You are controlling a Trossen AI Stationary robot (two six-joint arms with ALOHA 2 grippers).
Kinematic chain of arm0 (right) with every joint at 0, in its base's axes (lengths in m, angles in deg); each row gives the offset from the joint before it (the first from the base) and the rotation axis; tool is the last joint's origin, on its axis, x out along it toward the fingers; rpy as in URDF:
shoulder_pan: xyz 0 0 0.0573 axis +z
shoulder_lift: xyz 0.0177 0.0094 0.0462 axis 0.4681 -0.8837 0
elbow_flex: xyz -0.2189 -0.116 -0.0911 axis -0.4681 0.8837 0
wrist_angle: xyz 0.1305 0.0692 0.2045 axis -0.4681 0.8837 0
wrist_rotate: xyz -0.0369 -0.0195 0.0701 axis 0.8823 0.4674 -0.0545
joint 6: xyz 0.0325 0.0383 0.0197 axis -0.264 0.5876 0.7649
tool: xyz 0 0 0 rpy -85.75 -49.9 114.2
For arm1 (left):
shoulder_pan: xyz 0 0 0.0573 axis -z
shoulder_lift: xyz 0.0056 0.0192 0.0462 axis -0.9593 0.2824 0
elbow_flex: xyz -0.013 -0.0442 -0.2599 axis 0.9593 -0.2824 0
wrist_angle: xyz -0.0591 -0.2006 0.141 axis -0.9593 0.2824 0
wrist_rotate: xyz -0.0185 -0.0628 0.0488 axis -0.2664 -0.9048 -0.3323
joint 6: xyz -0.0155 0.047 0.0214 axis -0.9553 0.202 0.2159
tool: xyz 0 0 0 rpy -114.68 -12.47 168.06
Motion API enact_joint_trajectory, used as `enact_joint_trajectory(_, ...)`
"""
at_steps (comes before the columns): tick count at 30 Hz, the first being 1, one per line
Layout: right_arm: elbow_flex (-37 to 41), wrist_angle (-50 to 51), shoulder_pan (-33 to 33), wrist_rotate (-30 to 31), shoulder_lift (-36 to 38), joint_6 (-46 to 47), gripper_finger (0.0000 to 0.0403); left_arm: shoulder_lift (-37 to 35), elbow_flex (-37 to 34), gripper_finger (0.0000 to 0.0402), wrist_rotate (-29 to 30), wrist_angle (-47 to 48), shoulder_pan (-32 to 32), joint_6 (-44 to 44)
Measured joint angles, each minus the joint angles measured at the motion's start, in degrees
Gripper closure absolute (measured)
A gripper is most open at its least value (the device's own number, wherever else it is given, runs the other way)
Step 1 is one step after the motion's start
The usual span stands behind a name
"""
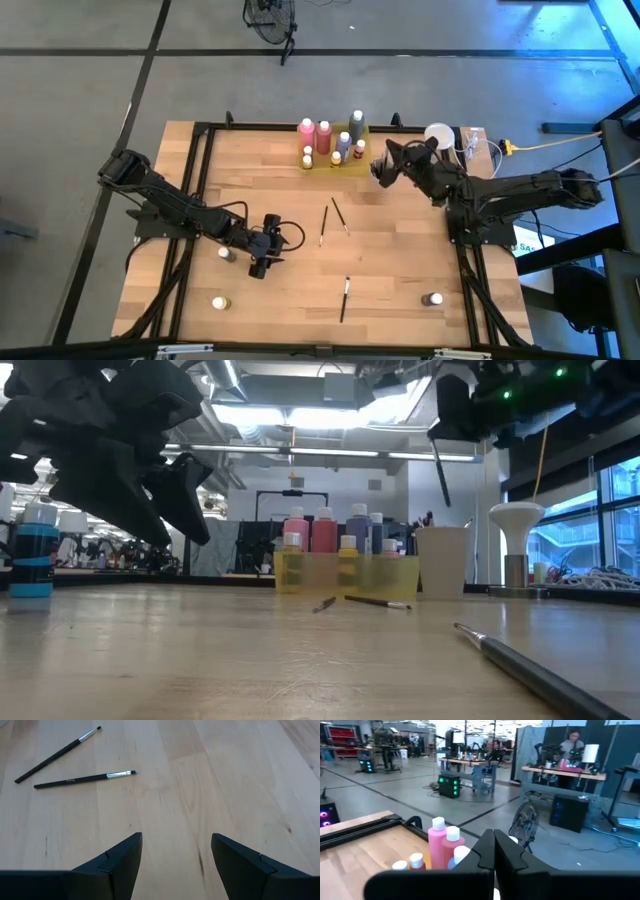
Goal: Pick & Place Paint Supplies
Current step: Put the silver paint brush into the white cup
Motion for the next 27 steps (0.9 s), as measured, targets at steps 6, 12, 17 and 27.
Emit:
enact_joint_trajectory(6,3.12,-1.16,-3.99,-4.34,-0.05,1.46,0.0403,0.00,0.00,0.0169,0.88,0.03,-0.17,1.55)
enact_joint_trajectory(12,7.24,-5.21,-7.22,-7.36,-0.07,1.91,0.0403,0.00,0.00,0.0167,3.10,0.07,-0.18,2.61)
enact_joint_trajectory(17,8.85,-7.02,-9.75,-12.27,-0.07,2.52,0.0403,0.00,0.00,0.0168,4.53,0.05,-0.22,3.28)
enact_joint_trajectory(27,9.26,-7.00,-11.32,-15.60,-3.33,4.09,0.0403,0.00,0.00,0.0169,4.66,0.01,-1.26,3.19)
